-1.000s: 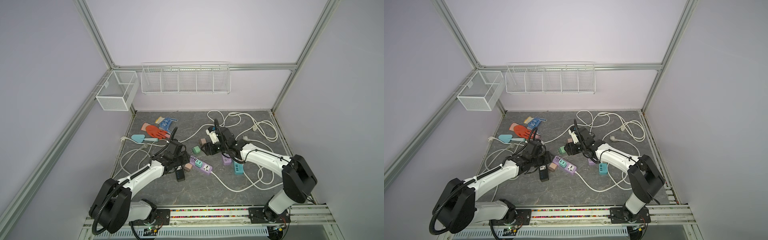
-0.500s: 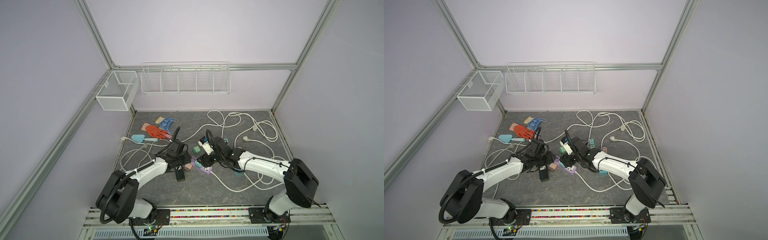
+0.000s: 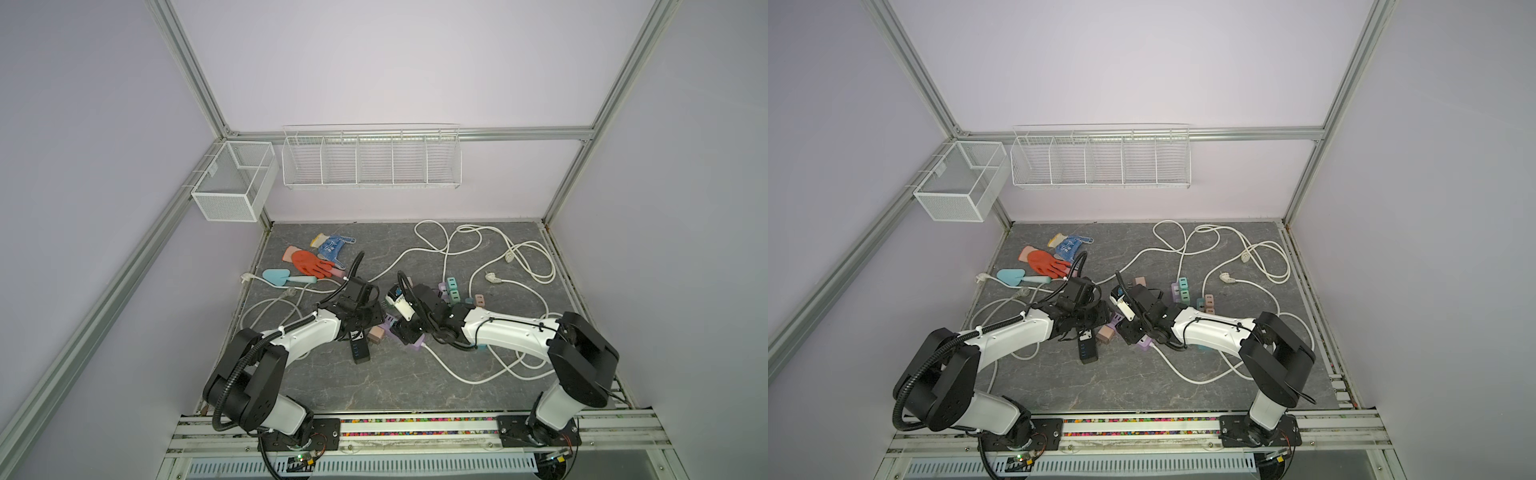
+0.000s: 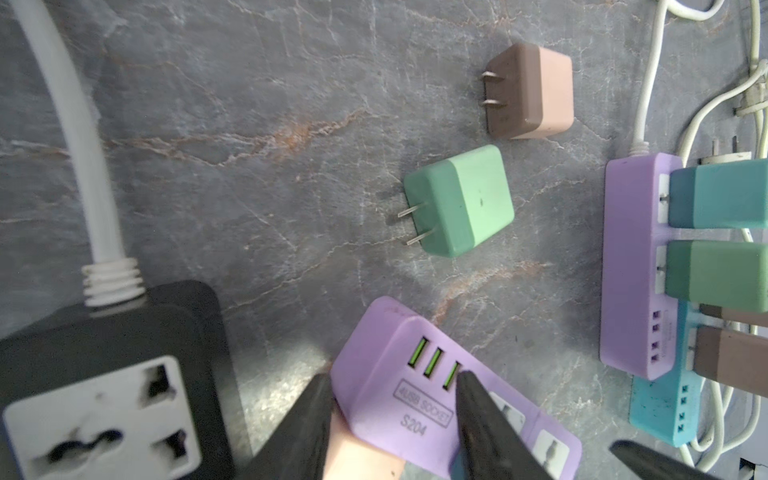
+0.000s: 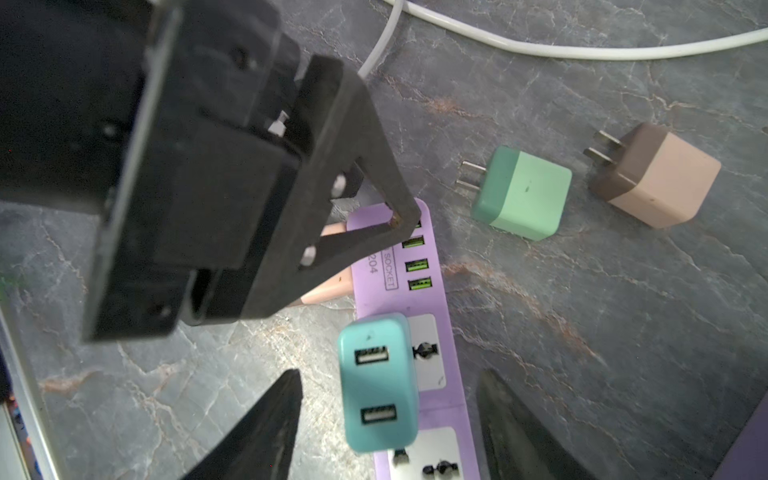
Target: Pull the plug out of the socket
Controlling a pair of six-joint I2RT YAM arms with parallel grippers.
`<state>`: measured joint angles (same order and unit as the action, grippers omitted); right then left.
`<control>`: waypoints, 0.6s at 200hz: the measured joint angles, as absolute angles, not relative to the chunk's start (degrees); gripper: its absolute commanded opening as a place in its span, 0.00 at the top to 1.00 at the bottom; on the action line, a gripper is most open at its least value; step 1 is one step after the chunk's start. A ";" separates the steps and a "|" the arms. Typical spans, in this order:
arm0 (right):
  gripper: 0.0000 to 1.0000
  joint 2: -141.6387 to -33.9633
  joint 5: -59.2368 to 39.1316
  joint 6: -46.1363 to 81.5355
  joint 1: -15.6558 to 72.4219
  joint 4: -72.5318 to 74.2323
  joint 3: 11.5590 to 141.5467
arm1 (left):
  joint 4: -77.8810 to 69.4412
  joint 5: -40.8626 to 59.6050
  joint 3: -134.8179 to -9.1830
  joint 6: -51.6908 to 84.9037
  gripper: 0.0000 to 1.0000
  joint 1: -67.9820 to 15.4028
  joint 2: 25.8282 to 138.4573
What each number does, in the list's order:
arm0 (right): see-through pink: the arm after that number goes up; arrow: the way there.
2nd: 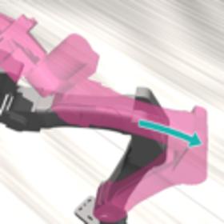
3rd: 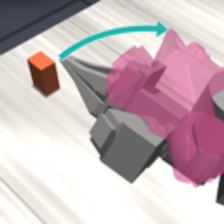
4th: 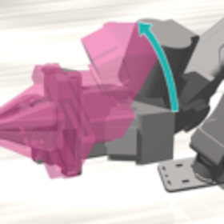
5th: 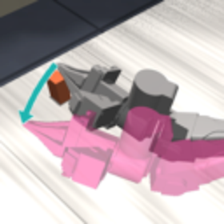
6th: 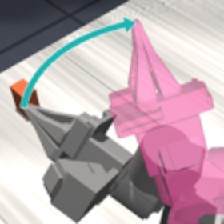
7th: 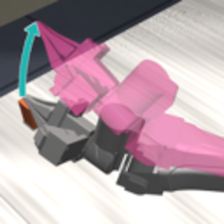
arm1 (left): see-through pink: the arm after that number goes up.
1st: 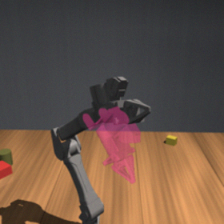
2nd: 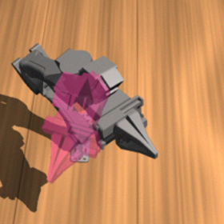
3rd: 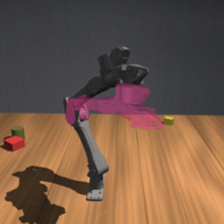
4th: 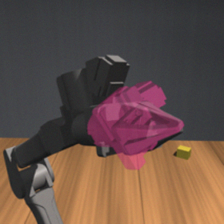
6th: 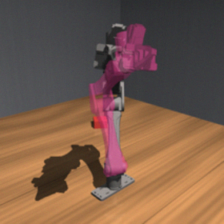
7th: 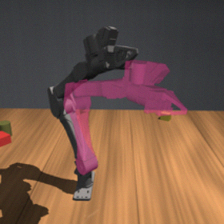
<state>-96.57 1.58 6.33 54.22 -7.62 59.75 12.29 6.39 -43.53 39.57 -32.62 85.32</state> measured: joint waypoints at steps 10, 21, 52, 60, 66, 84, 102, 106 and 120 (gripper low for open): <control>0.32 -96.97 1.74 5.98 54.39 -7.68 59.83 | 12.29 6.44 -43.53 39.44 0.51 -32.62 85.54; 0.34 -97.36 1.98 5.85 54.48 -7.88 60.10 | 12.29 6.50 -43.53 39.29 0.51 -32.62 85.71; 0.36 -98.30 2.15 5.50 54.48 -8.19 60.82 | 12.29 6.50 -43.53 38.83 0.53 -32.62 85.95; 0.37 -98.41 2.15 5.50 54.52 -8.19 60.86 | 12.29 6.50 -43.53 38.68 0.54 -32.62 86.08; 0.38 -98.50 2.17 5.48 54.52 -8.21 60.86 | 12.29 6.50 -43.53 38.63 0.54 -32.62 86.26; 0.40 -99.02 2.20 5.30 54.54 -8.43 61.08 | 12.43 6.48 -43.53 38.30 0.55 -32.62 86.80; 0.40 -100.03 2.35 5.26 54.54 -8.56 61.71 | 12.53 6.46 -43.53 38.24 0.55 -32.62 87.26; 0.41 -100.22 2.35 5.26 54.54 -8.58 61.82 | 12.53 6.46 -43.53 38.22 0.55 -32.62 87.35; 0.42 -100.64 2.35 5.19 54.54 -8.69 61.98 | 12.58 6.46 -43.53 38.22 0.55 -32.62 87.53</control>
<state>-100.64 2.35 5.19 54.54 -8.69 61.98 12.58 6.46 -43.53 38.22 -32.62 87.53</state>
